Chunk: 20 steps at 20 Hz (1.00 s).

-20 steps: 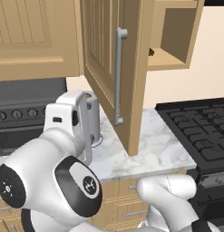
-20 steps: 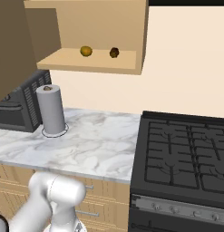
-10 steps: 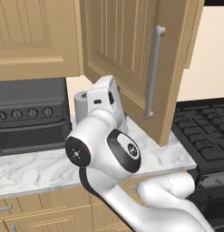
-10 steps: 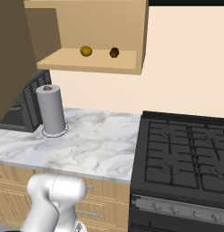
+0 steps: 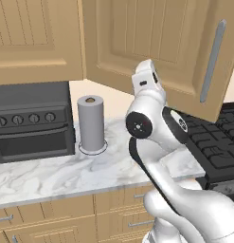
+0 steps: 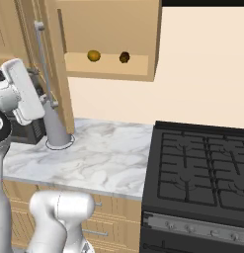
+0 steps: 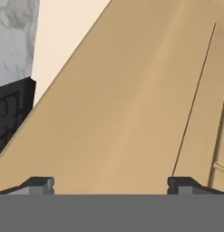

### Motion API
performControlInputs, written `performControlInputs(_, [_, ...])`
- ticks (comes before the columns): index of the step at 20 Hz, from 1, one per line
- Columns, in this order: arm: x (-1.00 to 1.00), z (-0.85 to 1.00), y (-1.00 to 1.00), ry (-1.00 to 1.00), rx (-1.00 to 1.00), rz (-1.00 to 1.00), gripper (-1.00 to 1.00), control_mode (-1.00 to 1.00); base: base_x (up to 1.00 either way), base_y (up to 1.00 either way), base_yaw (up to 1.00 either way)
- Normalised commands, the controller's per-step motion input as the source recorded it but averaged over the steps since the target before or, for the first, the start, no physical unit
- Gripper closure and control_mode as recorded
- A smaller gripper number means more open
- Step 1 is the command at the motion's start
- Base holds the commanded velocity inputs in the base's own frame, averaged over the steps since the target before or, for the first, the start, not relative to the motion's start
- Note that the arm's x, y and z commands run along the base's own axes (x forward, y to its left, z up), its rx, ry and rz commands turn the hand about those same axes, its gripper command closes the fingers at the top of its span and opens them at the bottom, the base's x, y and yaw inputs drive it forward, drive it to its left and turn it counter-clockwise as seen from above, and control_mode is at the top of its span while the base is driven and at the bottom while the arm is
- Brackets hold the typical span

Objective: Pick the orange, sweet potato from the counter and place them in the cabinet. Then close the cabinet.

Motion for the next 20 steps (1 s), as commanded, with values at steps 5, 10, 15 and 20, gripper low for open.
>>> performControlInputs(5, [1.00, 0.08, -0.99, 0.16, -0.03, 0.09, -1.00, -1.00, 0.00, 0.00, 0.00])
performControlInputs(10, [1.00, 0.11, -0.68, 0.16, -0.07, 0.10, -1.00, -1.00, 0.00, 0.00, 0.00])
performControlInputs(15, [1.00, 0.00, -0.45, 0.18, -0.07, 0.12, -1.00, -1.00, 0.00, 0.00, 0.00])
performControlInputs(20, [1.00, 0.00, -0.42, 0.14, -0.05, 0.19, -1.00, -1.00, 0.00, 0.00, 0.00])
